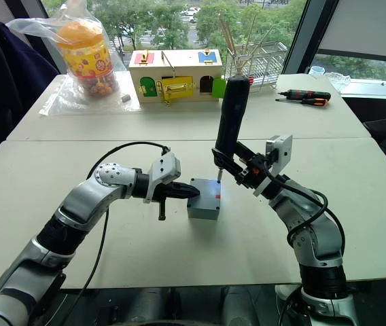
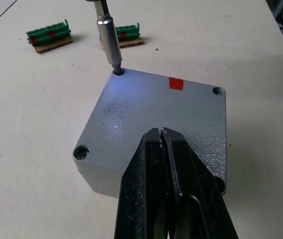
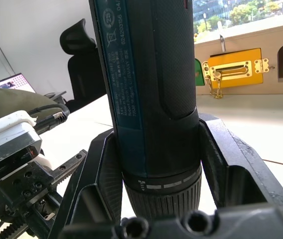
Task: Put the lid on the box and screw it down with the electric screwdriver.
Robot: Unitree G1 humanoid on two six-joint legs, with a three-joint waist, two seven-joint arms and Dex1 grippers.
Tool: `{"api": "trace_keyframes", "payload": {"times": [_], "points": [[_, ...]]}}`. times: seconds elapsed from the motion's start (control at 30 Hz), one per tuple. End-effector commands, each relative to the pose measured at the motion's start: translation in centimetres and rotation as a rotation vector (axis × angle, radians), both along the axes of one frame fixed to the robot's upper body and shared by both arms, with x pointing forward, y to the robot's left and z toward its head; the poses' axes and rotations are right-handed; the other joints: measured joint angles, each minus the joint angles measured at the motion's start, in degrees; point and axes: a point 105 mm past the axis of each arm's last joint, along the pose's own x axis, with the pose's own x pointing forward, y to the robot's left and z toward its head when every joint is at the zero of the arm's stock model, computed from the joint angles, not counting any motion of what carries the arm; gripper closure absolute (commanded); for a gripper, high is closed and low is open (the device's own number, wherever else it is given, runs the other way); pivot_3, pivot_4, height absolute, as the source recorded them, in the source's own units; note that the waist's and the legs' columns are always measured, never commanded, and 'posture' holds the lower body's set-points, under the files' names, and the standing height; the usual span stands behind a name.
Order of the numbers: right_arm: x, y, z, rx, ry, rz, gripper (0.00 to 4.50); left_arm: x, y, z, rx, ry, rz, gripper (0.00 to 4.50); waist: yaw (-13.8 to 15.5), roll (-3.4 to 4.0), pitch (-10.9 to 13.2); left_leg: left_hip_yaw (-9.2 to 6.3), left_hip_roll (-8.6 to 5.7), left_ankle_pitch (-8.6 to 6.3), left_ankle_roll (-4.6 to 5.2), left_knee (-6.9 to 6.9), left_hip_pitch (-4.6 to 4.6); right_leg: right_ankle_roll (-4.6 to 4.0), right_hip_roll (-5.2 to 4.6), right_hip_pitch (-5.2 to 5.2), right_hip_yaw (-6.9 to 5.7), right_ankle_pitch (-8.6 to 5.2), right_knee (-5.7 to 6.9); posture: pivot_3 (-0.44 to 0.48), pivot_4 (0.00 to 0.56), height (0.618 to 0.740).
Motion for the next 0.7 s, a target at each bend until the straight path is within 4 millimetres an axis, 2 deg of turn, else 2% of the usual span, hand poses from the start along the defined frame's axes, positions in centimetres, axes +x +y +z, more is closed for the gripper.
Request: {"api": "trace_keyframes", "payload": {"times": [0.03,0.4,0.53,0.63,0.7], "points": [[-0.4,0.3,-5.1,-0.048,0.205,0.018,2.76,-0.1,0.1,-1.1,0.03,0.025,0.01,4.5,0.0,-0.03,-0.1,0.0,0.0,0.0,0.0,0.0,0.0,0.0,0.0,0.0,0.0,0.0,0.0,0.0,0.15,0.711],[-0.2,0.2,-4.5,-0.045,0.186,0.009,2.76,0.0,0.1,-1.2,0.036,0.028,0.009,4.5,0.0,-0.05,-0.1,0.0,0.01,-0.04,0.04,0.0,0.01,-0.09,-0.03,-0.01,0.0,-0.05,-0.08,0.0,0.15,0.711],[0.0,-0.1,-3.6,-0.047,0.159,0.002,2.76,0.0,0.1,-1.3,0.034,0.031,0.012,4.5,0.1,-0.05,-0.1,0.0,0.02,-0.05,0.05,0.0,0.01,-0.1,-0.04,-0.01,0.0,-0.05,-0.08,0.0,0.15,0.711],[0.2,-0.4,-1.6,-0.027,0.11,-0.006,2.76,0.1,0.1,-1.5,0.029,0.036,0.02,4.5,0.3,-0.04,-0.1,0.0,0.01,-0.05,0.06,0.0,0.01,-0.1,-0.06,-0.01,0.0,-0.05,-0.09,0.0,0.15,0.711],[0.2,-0.9,2.2,0.012,0.028,-0.006,2.76,0.2,0.2,-1.5,0.016,0.043,0.032,4.5,0.4,0.04,0.0,0.0,0.01,-0.06,0.06,0.0,0.01,-0.1,-0.08,-0.02,0.0,-0.06,-0.09,0.0,0.15,0.711]]}}
